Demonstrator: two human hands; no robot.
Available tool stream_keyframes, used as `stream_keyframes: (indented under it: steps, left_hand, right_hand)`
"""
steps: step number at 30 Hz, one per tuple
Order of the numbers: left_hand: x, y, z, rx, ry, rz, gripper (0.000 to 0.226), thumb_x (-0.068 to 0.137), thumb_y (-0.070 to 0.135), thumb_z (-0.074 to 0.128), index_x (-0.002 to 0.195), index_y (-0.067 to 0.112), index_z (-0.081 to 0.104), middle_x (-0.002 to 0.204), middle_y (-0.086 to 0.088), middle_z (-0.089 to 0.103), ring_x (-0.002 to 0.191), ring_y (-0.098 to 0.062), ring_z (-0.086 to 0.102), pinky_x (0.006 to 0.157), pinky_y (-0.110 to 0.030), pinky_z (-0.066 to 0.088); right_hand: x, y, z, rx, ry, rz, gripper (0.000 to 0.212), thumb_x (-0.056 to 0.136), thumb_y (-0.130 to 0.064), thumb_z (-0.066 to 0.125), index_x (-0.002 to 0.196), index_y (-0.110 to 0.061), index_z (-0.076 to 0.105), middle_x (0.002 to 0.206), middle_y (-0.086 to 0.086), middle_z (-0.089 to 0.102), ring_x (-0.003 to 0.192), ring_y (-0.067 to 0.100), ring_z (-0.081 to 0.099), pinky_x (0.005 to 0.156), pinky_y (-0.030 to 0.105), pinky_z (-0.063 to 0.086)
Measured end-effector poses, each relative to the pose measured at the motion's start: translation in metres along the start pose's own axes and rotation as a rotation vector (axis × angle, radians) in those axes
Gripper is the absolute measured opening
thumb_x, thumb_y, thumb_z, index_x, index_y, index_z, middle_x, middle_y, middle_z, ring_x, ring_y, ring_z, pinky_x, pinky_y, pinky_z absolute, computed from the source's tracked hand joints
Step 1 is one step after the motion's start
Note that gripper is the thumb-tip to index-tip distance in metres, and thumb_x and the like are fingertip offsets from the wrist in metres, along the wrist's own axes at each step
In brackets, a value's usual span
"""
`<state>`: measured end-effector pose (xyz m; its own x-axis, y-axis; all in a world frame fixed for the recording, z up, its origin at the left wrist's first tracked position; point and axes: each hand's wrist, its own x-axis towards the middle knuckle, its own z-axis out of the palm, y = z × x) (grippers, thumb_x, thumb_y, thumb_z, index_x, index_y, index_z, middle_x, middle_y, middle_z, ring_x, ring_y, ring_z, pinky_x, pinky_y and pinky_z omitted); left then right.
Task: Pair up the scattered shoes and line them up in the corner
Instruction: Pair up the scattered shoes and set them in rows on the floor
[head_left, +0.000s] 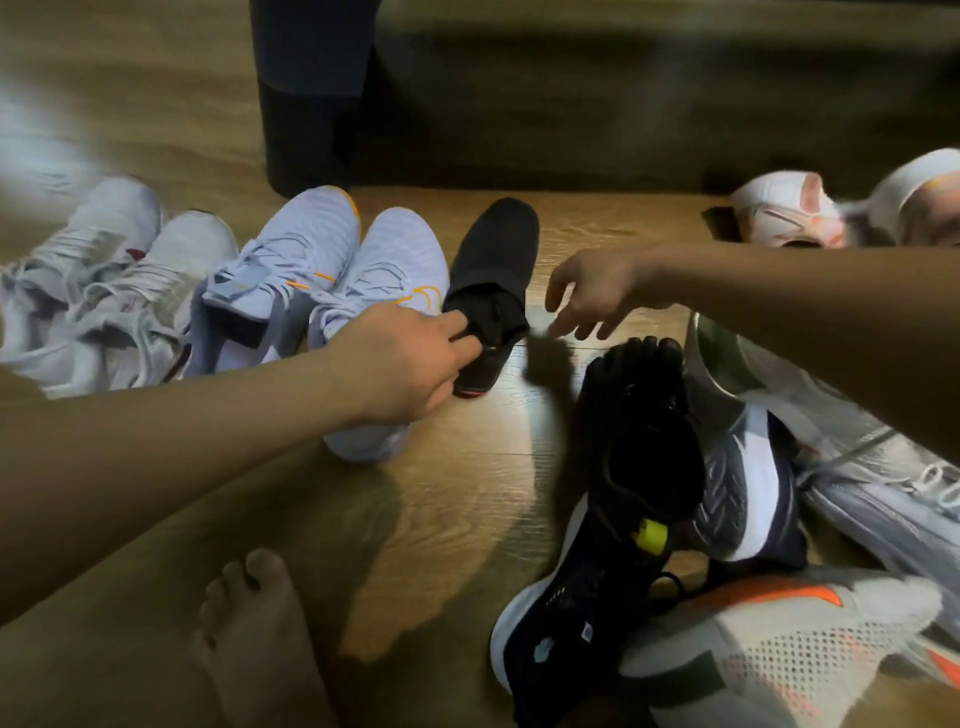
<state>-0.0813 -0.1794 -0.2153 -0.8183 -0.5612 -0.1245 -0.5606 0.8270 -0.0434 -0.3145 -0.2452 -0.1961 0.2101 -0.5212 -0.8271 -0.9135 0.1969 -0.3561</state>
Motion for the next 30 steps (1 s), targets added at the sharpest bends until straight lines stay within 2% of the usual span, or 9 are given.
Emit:
stream_keyframes:
  steps: [3, 6, 8, 10, 13, 17, 23, 27, 30]
  left_hand:
    - [0.03, 0.009, 0.004, -0.004, -0.201, -0.061, 0.031, 0.093, 0.036, 0.048, 0.116, 0.016, 0.05, 0.113, -0.005, 0.052, 0.099, -0.026, 0.056, 0.065, -0.036, 0.04]
    - [0.051, 0.011, 0.014, -0.165, -0.355, -0.149, 0.049, 0.089, 0.048, 0.054, 0.125, 0.017, 0.042, 0.122, -0.006, 0.053, 0.11, -0.028, 0.054, 0.075, -0.036, 0.04]
    - [0.06, 0.006, 0.02, -0.293, -0.464, -0.203, 0.051, 0.084, 0.053, 0.06, 0.119, 0.019, 0.046, 0.117, -0.009, 0.059, 0.107, -0.03, 0.057, 0.074, -0.034, 0.039]
    - [0.066, 0.0, 0.019, -0.345, -0.508, -0.257, 0.033, 0.082, 0.05, 0.062, 0.102, 0.025, 0.053, 0.103, -0.007, 0.06, 0.102, -0.03, 0.058, 0.071, -0.031, 0.037]
    - [0.072, 0.005, 0.019, -0.433, -0.48, -0.306, 0.017, 0.083, 0.039, 0.062, 0.088, 0.024, 0.055, 0.098, -0.006, 0.061, 0.1, -0.031, 0.059, 0.074, -0.032, 0.039]
    - [0.061, 0.027, 0.015, -0.502, -0.421, -0.379, 0.019, 0.089, 0.034, 0.058, 0.078, 0.021, 0.047, 0.108, -0.008, 0.061, 0.106, -0.032, 0.056, 0.081, -0.038, 0.039]
    - [0.026, 0.042, 0.0, -0.553, -0.435, -0.424, 0.034, 0.091, 0.034, 0.061, 0.119, 0.017, 0.065, 0.121, -0.012, 0.063, 0.112, -0.034, 0.056, 0.089, -0.04, 0.047]
    - [0.009, 0.057, -0.021, -0.609, -0.407, -0.495, 0.028, 0.086, 0.031, 0.068, 0.106, 0.012, 0.07, 0.107, -0.014, 0.068, 0.104, -0.035, 0.06, 0.083, -0.039, 0.047]
    - [0.0, 0.061, -0.039, -0.607, -0.499, -0.517, 0.018, 0.084, 0.027, 0.07, 0.092, 0.011, 0.07, 0.098, -0.015, 0.069, 0.097, -0.034, 0.063, 0.076, -0.037, 0.049]
  right_hand:
    - [-0.011, 0.001, 0.01, -0.355, 0.15, -0.131, 0.028, 0.091, -0.029, 0.068, 0.115, -0.015, 0.061, 0.106, 0.001, 0.065, 0.084, 0.018, 0.058, 0.07, 0.028, 0.045]
    - [-0.045, -0.011, 0.014, -0.419, 0.297, -0.24, 0.021, 0.093, -0.032, 0.062, 0.106, -0.015, 0.064, 0.096, -0.002, 0.063, 0.087, 0.019, 0.056, 0.065, 0.027, 0.035]
    - [-0.073, -0.011, 0.016, -0.351, 0.222, -0.154, 0.029, 0.094, -0.04, 0.058, 0.091, -0.013, 0.068, 0.079, 0.001, 0.07, 0.076, 0.019, 0.064, 0.058, 0.027, 0.04]
    - [-0.093, -0.004, 0.03, -0.387, 0.042, -0.036, 0.046, 0.093, -0.053, 0.054, 0.08, -0.012, 0.071, 0.066, 0.002, 0.072, 0.069, 0.018, 0.069, 0.067, 0.026, 0.052]
    - [-0.121, 0.019, 0.08, -0.506, -0.087, 0.102, 0.055, 0.087, -0.063, 0.054, 0.111, -0.015, 0.067, 0.112, 0.008, 0.068, 0.104, 0.027, 0.065, 0.084, 0.033, 0.05]
    - [-0.138, 0.061, 0.124, -0.249, -0.07, 0.238, 0.048, 0.087, -0.054, 0.06, 0.123, -0.022, 0.057, 0.122, 0.009, 0.06, 0.113, 0.031, 0.059, 0.089, 0.036, 0.049]
    - [-0.166, 0.087, 0.158, 0.466, 0.28, 0.266, 0.024, 0.084, -0.017, 0.074, 0.107, -0.017, 0.069, 0.103, 0.005, 0.071, 0.107, 0.025, 0.062, 0.088, 0.026, 0.045]
    - [-0.205, 0.062, 0.17, 0.377, 0.328, 0.207, 0.015, 0.084, -0.025, 0.07, 0.096, -0.021, 0.063, 0.099, 0.005, 0.067, 0.1, 0.028, 0.062, 0.081, 0.035, 0.05]
    - [-0.256, 0.02, 0.188, 0.172, 0.33, 0.143, 0.021, 0.086, -0.039, 0.06, 0.103, -0.027, 0.055, 0.099, 0.0, 0.063, 0.093, 0.03, 0.063, 0.071, 0.039, 0.053]
